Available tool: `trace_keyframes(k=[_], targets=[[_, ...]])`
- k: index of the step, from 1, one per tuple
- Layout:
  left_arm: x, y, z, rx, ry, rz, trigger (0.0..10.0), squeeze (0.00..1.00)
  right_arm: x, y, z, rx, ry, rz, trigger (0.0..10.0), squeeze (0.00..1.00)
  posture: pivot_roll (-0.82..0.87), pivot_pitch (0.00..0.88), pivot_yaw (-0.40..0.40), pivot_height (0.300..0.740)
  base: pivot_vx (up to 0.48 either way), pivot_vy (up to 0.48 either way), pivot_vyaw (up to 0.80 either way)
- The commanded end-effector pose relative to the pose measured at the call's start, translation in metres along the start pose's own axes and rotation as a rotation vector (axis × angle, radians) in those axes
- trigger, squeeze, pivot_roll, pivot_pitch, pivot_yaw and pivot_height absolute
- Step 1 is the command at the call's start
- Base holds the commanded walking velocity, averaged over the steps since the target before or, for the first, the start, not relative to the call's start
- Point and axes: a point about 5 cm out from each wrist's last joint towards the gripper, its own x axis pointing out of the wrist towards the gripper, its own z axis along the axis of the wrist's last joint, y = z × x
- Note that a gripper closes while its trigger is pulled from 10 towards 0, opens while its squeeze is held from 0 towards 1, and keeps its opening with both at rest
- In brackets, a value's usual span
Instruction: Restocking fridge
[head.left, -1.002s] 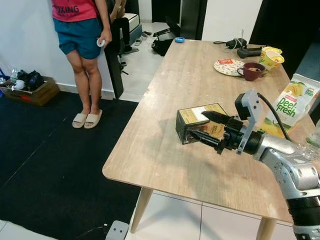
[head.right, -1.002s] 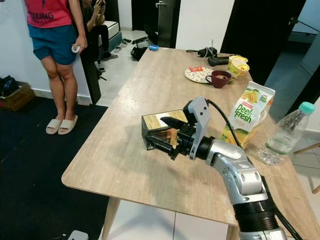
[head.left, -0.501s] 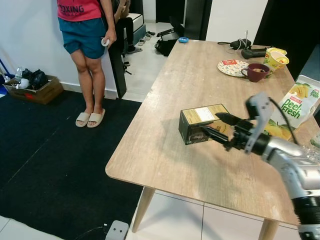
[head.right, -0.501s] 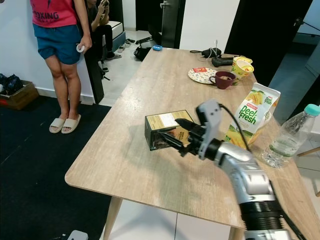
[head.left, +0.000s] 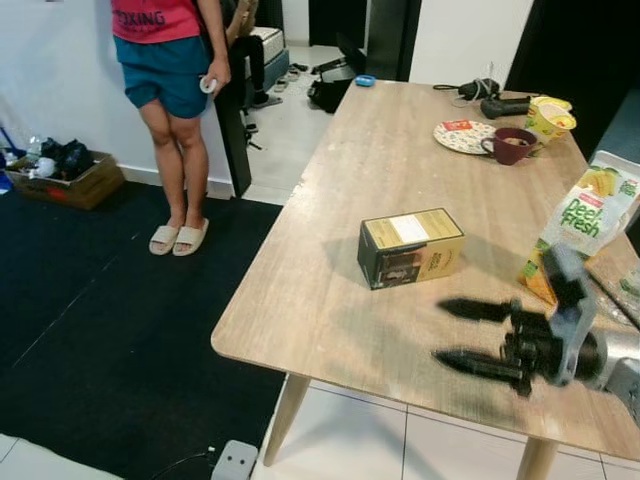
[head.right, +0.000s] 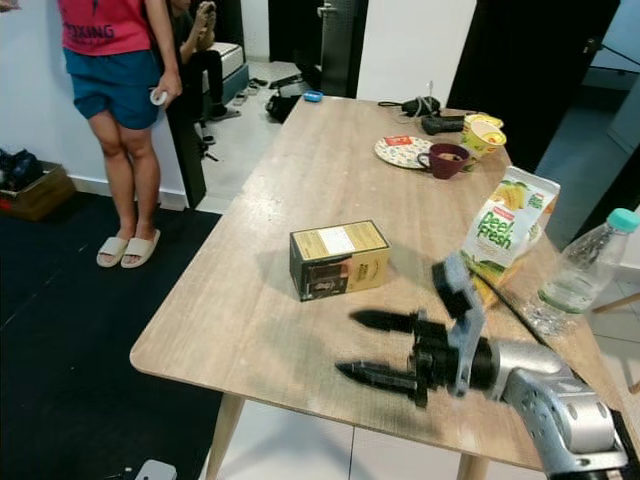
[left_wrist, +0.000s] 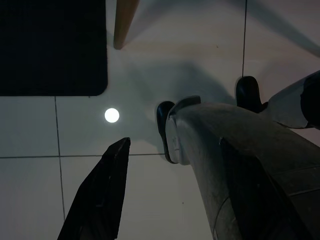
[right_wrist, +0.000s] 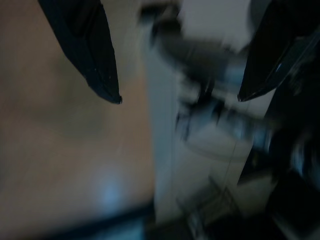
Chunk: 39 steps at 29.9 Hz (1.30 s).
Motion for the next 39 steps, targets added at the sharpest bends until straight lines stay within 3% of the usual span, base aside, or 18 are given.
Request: trace_keyframes(k=[1,4,8,13,17,32,39], targets=[[0.0,-0.011,-0.014,-0.025,0.049,-0.037,10.0,0.0,-0.002,0.002,-0.014,0.018,0.094,0.004,10.0,0.0,0.04,0.0,-0.046,0.74,0.0,0.0,0.0],[0.0,-0.011,-0.014,-0.025,0.048,-0.037,10.0,0.0,-0.004,0.002,-0.022,0.028,0.146,-0.004,10.0,0.0,0.04,0.0,-0.046,0.74,0.0,0.0,0.0],[0.0,-0.01,-0.014,-0.023,0.05,-0.035,10.0,0.0,-0.012,0.005,-0.052,0.086,0.316,-0.013,10.0,0.0,0.04,0.0,-0.048,0.74,0.0,0.0,0.0],[-0.001,-0.008,-0.014,-0.021,0.051,-0.031,10.0,0.0,-0.015,0.007,-0.063,0.117,0.374,-0.004,10.0,0.0,0.04,0.0,-0.047,0.74,0.0,0.0,0.0],[-0.001,-0.007,-0.014,-0.017,0.051,-0.03,10.0,0.0,-0.024,0.011,-0.083,0.163,0.497,0.009,10.0,0.0,0.04,0.0,-0.044,0.74,0.0,0.0,0.0],[-0.001,-0.007,-0.013,-0.02,0.049,-0.034,10.0,0.0,-0.044,0.014,-0.112,0.225,0.721,-0.019,10.0,0.0,0.04,0.0,-0.039,0.74,0.0,0.0,0.0],[-0.002,-0.006,-0.016,-0.022,0.054,-0.03,10.0,0.0,-0.067,0.014,-0.123,0.265,0.845,-0.064,10.0,0.0,0.04,0.0,-0.039,0.74,0.0,0.0,0.0]])
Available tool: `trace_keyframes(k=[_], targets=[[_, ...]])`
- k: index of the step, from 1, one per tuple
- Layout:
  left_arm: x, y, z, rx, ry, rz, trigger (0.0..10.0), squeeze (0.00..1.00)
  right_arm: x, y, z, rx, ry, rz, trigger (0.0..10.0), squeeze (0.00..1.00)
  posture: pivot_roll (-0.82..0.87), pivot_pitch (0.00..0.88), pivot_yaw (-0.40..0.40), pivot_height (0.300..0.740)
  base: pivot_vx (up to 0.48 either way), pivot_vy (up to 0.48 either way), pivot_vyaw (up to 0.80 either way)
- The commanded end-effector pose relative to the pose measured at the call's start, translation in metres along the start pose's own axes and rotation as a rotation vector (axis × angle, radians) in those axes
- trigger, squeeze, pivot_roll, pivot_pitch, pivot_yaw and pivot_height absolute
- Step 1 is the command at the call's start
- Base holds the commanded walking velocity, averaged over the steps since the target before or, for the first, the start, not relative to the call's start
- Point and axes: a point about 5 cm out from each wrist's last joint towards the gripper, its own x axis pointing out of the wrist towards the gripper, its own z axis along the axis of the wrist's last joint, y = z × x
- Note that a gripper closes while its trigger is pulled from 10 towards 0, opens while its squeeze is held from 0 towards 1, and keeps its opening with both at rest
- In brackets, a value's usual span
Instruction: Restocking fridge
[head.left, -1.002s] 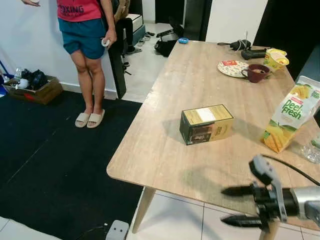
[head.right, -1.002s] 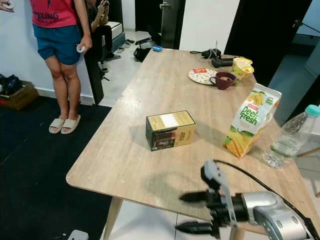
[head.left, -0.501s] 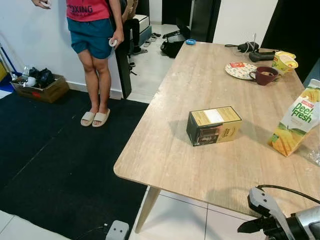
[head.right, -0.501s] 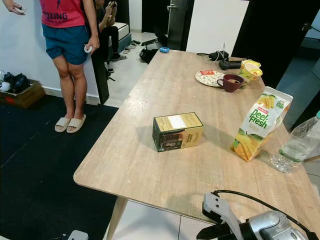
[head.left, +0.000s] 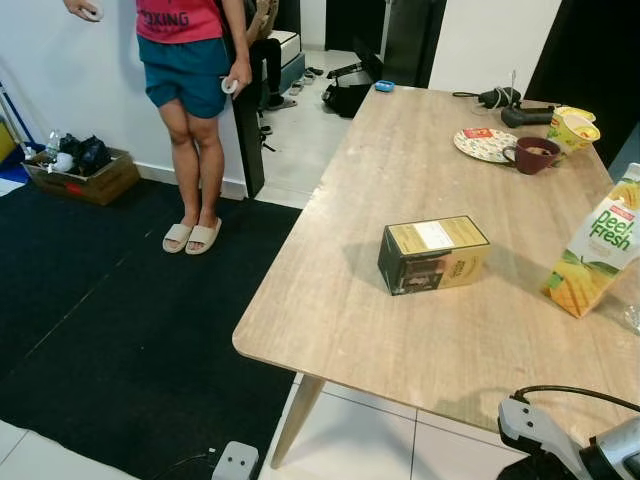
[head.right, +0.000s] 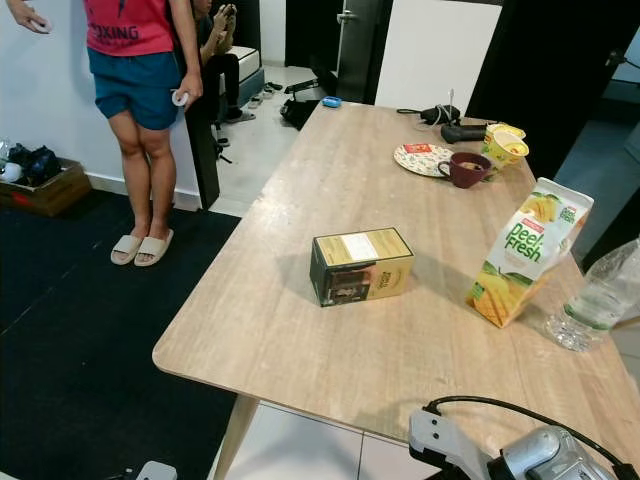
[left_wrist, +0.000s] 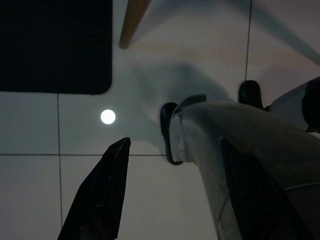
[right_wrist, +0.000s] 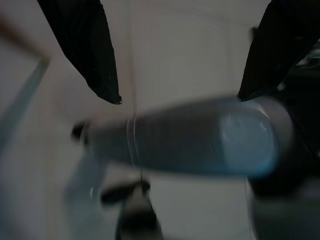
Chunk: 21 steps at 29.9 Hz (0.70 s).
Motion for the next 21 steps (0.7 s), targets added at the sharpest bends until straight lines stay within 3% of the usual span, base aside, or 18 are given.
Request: trace_keyframes(k=[1,17,21], targets=[[-0.001,-0.007,-0.014,-0.023,0.052,-0.024,10.0,0.0,-0.004,-0.002,-0.011,0.031,0.05,-0.021,10.0,0.0,0.04,0.0,-0.039,0.74,0.0,0.0,0.0],[0.0,-0.01,-0.015,-0.023,0.054,-0.028,10.0,0.0,0.002,0.01,-0.022,-0.046,0.186,0.099,10.0,0.0,0.04,0.0,-0.039,0.74,0.0,0.0,0.0],[-0.001,-0.009,-0.016,-0.023,0.055,-0.027,10.0,0.0,0.003,0.018,-0.016,-0.093,0.168,0.159,10.0,0.0,0.04,0.0,-0.041,0.74,0.0,0.0,0.0]])
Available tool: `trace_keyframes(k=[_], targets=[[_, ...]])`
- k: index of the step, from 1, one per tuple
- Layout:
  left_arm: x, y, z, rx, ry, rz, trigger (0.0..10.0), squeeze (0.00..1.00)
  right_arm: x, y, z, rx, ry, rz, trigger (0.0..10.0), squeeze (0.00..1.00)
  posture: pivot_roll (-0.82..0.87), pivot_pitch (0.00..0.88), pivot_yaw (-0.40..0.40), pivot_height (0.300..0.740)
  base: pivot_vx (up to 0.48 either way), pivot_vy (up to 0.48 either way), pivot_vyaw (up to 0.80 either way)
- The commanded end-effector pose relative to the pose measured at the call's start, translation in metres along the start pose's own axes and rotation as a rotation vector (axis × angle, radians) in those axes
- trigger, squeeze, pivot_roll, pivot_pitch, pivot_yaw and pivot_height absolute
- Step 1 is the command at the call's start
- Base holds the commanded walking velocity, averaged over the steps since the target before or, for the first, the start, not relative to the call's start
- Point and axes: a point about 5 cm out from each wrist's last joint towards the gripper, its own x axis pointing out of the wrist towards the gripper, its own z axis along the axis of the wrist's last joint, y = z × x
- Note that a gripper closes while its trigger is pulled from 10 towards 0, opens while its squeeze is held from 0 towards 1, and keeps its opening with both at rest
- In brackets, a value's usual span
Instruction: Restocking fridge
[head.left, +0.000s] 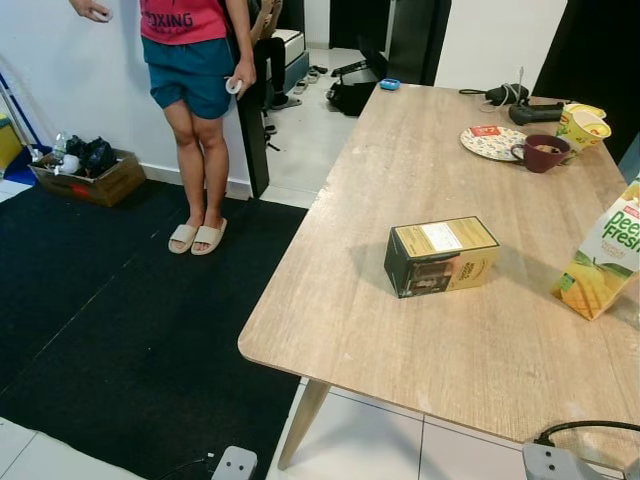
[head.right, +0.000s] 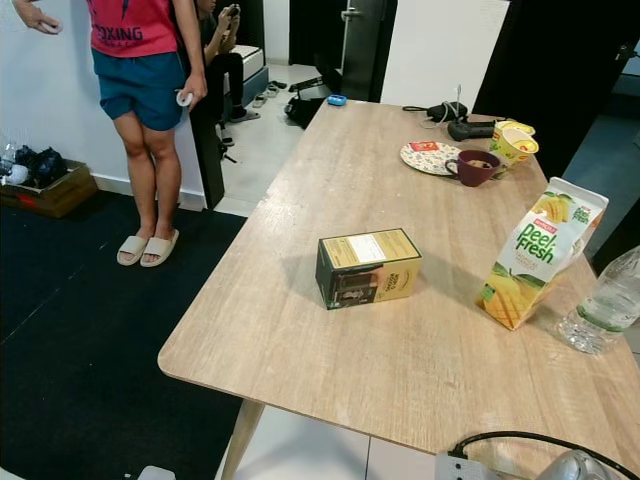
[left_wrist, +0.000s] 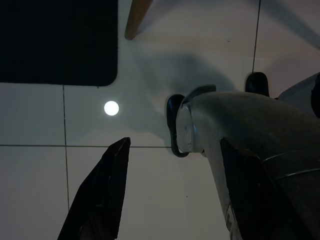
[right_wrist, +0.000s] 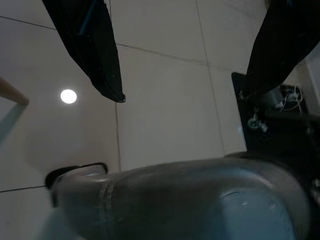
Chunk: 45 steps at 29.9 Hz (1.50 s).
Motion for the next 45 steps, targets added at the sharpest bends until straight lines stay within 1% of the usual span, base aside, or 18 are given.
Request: trace_keyframes(k=[1,6,9,12,16,19,22,23,28,29,30,32,34,36,39,40,44,45], targets=[[-0.001,-0.007,-0.013,-0.019,0.048,-0.024,10.0,0.0,0.003,0.008,0.007,-0.06,-0.007,0.06,10.0,0.0,0.04,0.0,-0.043,0.74,0.0,0.0,0.0],[-0.001,-0.007,-0.014,-0.021,0.047,-0.025,10.0,0.0,0.012,0.03,0.024,-0.191,-0.004,0.18,10.0,0.0,0.04,0.0,-0.051,0.74,0.0,0.0,0.0],[-0.001,-0.007,-0.014,-0.022,0.047,-0.025,10.0,0.0,0.014,0.032,0.025,-0.202,0.001,0.187,10.0,0.0,0.04,0.0,-0.051,0.74,0.0,0.0,0.0],[-0.001,-0.01,-0.016,-0.026,0.05,-0.031,10.0,0.0,0.031,0.045,0.022,-0.238,0.051,0.246,10.0,0.0,0.03,0.0,-0.055,0.74,0.0,0.0,0.0],[-0.001,-0.011,-0.018,-0.027,0.053,-0.034,10.0,0.0,0.043,0.052,0.012,-0.237,0.111,0.275,10.0,0.0,0.03,0.0,-0.056,0.74,0.0,0.0,0.0],[-0.001,-0.012,-0.018,-0.028,0.055,-0.035,10.0,0.0,0.055,0.057,0.002,-0.195,0.153,0.295,10.0,0.0,0.03,0.0,-0.056,0.74,0.0,0.0,0.0],[-0.001,-0.012,-0.019,-0.028,0.056,-0.035,10.0,0.0,0.061,0.054,-0.007,-0.167,0.201,0.275,10.0,0.0,0.03,0.0,-0.057,0.74,0.0,0.0,0.0],[-0.001,-0.012,-0.019,-0.027,0.056,-0.036,10.0,0.0,0.069,0.049,-0.018,-0.121,0.225,0.254,10.0,0.0,0.03,0.0,-0.057,0.74,0.0,0.0,0.0],[-0.001,-0.013,-0.018,-0.026,0.056,-0.036,10.0,0.0,0.076,0.044,-0.028,-0.09,0.256,0.219,10.0,0.0,0.03,0.0,-0.06,0.74,0.0,0.0,0.0],[-0.001,-0.013,-0.018,-0.026,0.055,-0.036,10.0,0.0,0.079,0.042,-0.032,-0.083,0.271,0.206,10.0,0.0,0.03,0.0,-0.06,0.74,0.0,0.0,0.0],[0.0,-0.013,-0.018,-0.027,0.054,-0.035,10.0,0.0,0.085,0.034,-0.038,-0.063,0.29,0.139,10.0,0.0,0.03,0.0,-0.064,0.74,0.0,0.0,0.0],[0.0,-0.013,-0.017,-0.027,0.052,-0.033,10.0,0.0,0.102,0.031,-0.049,0.006,0.314,0.114,10.0,0.0,0.04,0.0,-0.064,0.74,0.0,0.0,0.0],[0.0,-0.013,-0.017,-0.027,0.052,-0.033,10.0,0.0,0.104,0.031,-0.051,0.012,0.314,0.113,10.0,0.0,0.04,0.0,-0.064,0.74,0.0,0.0,0.0],[0.0,-0.013,-0.016,-0.028,0.05,-0.031,10.0,0.0,0.119,0.021,-0.057,0.039,0.335,-0.037,10.0,0.0,0.04,0.0,-0.066,0.74,0.0,0.0,0.0],[0.0,-0.012,-0.016,-0.027,0.05,-0.029,10.0,0.0,0.127,0.012,-0.059,0.084,0.333,-0.179,10.0,0.0,0.05,0.0,-0.061,0.74,0.0,0.0,0.0],[0.0,-0.012,-0.016,-0.027,0.05,-0.029,10.0,0.0,0.127,0.012,-0.059,0.084,0.333,-0.179,10.0,0.0,0.05,0.0,-0.061,0.74,0.0,0.0,0.0],[0.0,-0.009,-0.013,-0.024,0.046,-0.021,10.0,0.0,0.137,0.0,-0.06,0.136,0.337,-0.436,10.0,0.0,0.05,0.0,-0.056,0.74,0.0,0.0,0.0],[0.0,-0.009,-0.013,-0.024,0.046,-0.021,10.0,0.0,0.137,0.0,-0.06,0.136,0.337,-0.436,10.0,0.0,0.05,0.0,-0.056,0.74,0.0,0.0,0.0]])
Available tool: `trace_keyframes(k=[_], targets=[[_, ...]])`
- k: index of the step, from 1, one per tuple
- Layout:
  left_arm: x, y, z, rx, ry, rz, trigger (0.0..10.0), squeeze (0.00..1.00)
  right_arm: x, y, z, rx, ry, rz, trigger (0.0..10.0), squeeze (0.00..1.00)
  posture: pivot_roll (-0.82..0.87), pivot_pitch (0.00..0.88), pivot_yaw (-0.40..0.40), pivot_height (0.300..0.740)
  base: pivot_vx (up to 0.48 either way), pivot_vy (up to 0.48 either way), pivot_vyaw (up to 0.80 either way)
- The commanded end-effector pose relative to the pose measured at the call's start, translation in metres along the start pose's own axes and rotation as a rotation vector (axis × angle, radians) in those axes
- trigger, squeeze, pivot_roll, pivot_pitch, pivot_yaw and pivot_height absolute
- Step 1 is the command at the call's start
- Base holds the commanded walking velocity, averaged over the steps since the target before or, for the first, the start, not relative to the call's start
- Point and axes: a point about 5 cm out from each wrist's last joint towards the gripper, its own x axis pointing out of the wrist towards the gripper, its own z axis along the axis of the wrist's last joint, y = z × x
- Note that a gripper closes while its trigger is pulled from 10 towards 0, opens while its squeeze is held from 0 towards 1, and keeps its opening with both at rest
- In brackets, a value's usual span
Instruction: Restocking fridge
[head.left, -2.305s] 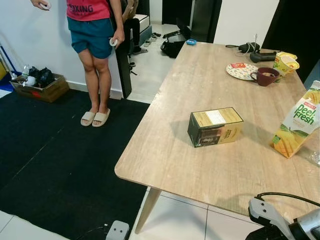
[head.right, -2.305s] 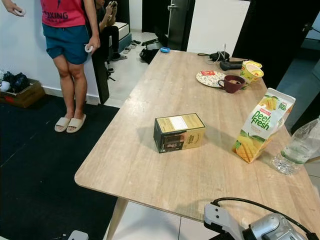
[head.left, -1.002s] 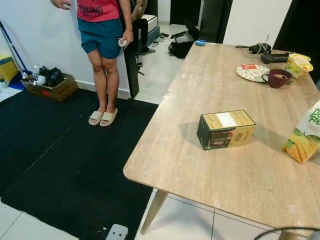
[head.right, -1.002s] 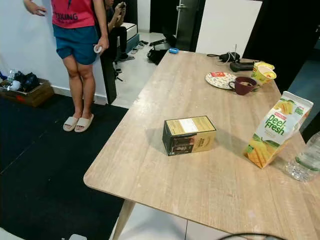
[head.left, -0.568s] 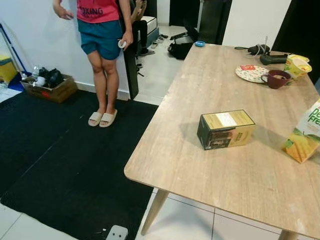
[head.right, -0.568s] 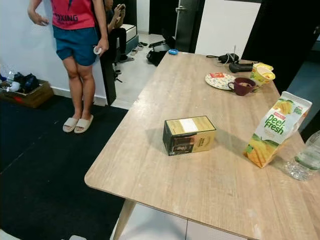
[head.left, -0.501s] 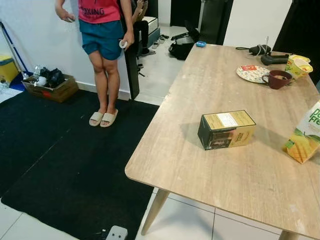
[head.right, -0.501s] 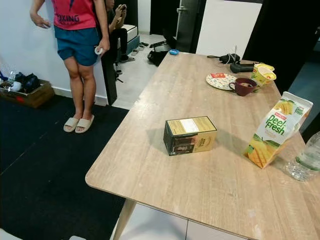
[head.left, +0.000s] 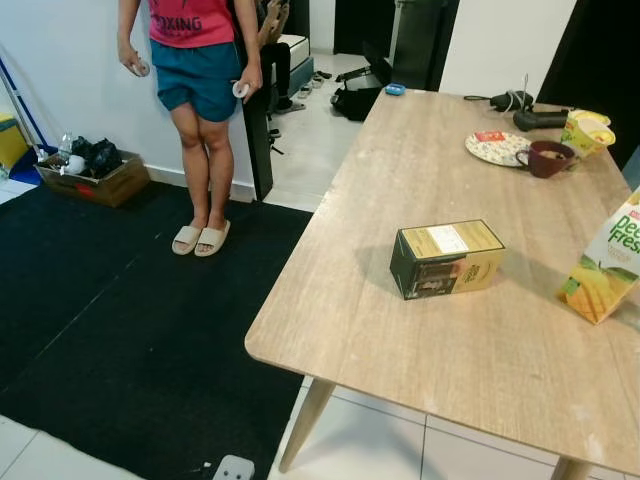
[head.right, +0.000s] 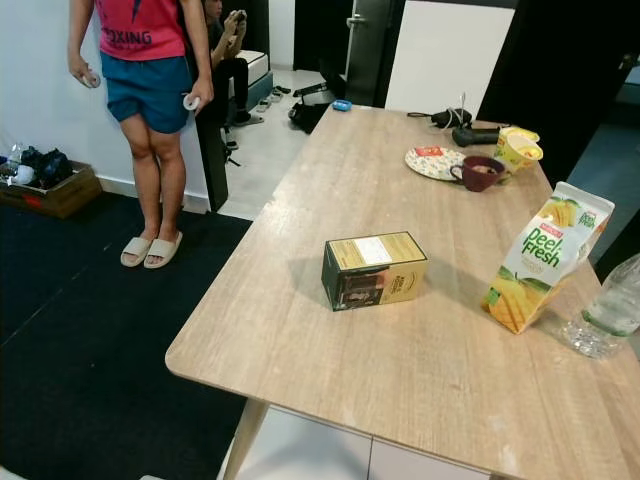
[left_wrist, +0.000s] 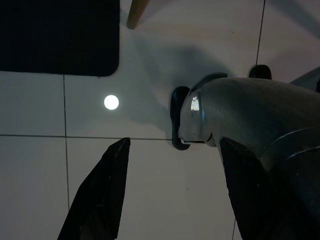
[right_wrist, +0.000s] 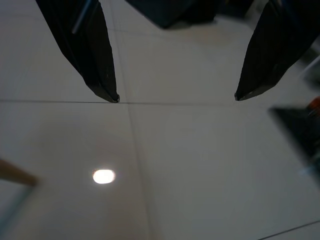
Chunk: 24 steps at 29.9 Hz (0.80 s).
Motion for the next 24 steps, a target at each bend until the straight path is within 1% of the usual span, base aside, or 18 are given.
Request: trace_keyframes(k=[1,3,4,5,6,8,9,10,12,13,14,15,16,19,22,24], targets=[[0.002,-0.007,-0.003,-0.012,0.016,-0.025,10.0,0.0,0.003,-0.002,-0.002,0.048,-0.004,-0.093,10.0,0.0,0.05,0.0,-0.054,0.74,0.0,0.0,0.0],[0.002,-0.006,-0.002,-0.011,0.014,-0.022,10.0,0.0,0.004,-0.006,0.002,0.115,-0.034,-0.165,10.0,0.0,0.05,0.0,-0.053,0.74,0.0,0.0,0.0],[0.002,-0.006,-0.002,-0.009,0.014,-0.021,10.0,0.0,0.004,-0.01,0.004,0.172,-0.053,-0.236,10.0,0.0,0.05,0.0,-0.047,0.74,0.0,0.0,0.0],[0.002,-0.006,-0.002,-0.009,0.014,-0.021,10.0,0.0,0.004,-0.01,0.004,0.172,-0.053,-0.236,10.0,0.0,0.05,0.0,-0.047,0.74,0.0,0.0,0.0],[0.002,-0.005,-0.001,-0.008,0.013,-0.02,10.0,0.0,0.003,-0.013,0.005,0.208,-0.063,-0.282,10.0,0.0,0.05,0.0,-0.047,0.74,0.0,0.0,0.0],[0.002,-0.005,-0.001,-0.005,0.013,-0.018,10.0,0.0,0.0,-0.022,0.005,0.351,-0.095,-0.402,10.0,0.0,0.05,0.0,-0.045,0.74,0.0,0.0,0.0],[0.002,-0.005,0.0,-0.004,0.012,-0.016,10.0,0.0,-0.002,-0.026,0.005,0.454,-0.12,-0.459,10.0,0.0,0.05,0.0,-0.046,0.74,0.0,0.0,0.0],[0.002,-0.005,0.0,-0.004,0.012,-0.016,10.0,0.0,-0.002,-0.026,0.005,0.454,-0.12,-0.459,10.0,0.0,0.05,0.0,-0.046,0.74,0.0,0.0,0.0],[0.002,-0.004,0.002,-0.007,0.007,-0.01,10.0,0.0,-0.004,-0.031,0.006,0.649,-0.171,-0.509,10.0,0.0,0.05,0.0,-0.046,0.74,0.0,0.0,0.0],[0.002,-0.004,0.002,-0.007,0.007,-0.01,10.0,0.0,-0.004,-0.031,0.006,0.649,-0.171,-0.509,10.0,0.0,0.05,0.0,-0.046,0.74,0.0,0.0,0.0],[0.002,-0.003,0.004,-0.027,-0.004,0.004,10.0,0.0,-0.003,-0.031,0.008,0.785,-0.205,-0.525,10.0,0.0,0.05,0.0,-0.044,0.74,0.0,0.0,0.0],[0.002,-0.003,0.004,-0.027,-0.004,0.004,10.0,0.0,-0.003,-0.031,0.008,0.785,-0.205,-0.525,10.0,0.0,0.05,0.0,-0.044,0.74,0.0,0.0,0.0],[0.002,-0.003,0.005,-0.039,-0.01,0.011,10.0,0.0,-0.003,-0.03,0.009,0.81,-0.208,-0.529,10.0,0.0,0.05,0.0,-0.044,0.74,0.0,0.0,0.0],[0.002,0.004,0.009,-0.11,-0.042,0.045,10.0,0.0,0.001,-0.025,0.012,0.782,-0.197,-0.505,10.0,0.0,0.06,0.0,-0.043,0.74,0.0,0.0,0.0],[0.001,0.008,0.011,-0.097,-0.05,0.054,10.0,0.0,0.003,-0.021,0.014,0.735,-0.183,-0.499,10.0,0.0,0.06,0.0,-0.045,0.74,0.0,0.0,0.0],[-0.001,0.012,0.012,-0.097,-0.061,0.06,10.0,0.0,0.005,-0.019,0.014,0.731,-0.176,-0.498,10.0,0.0,0.06,0.0,-0.045,0.74,0.0,0.0,0.0]])
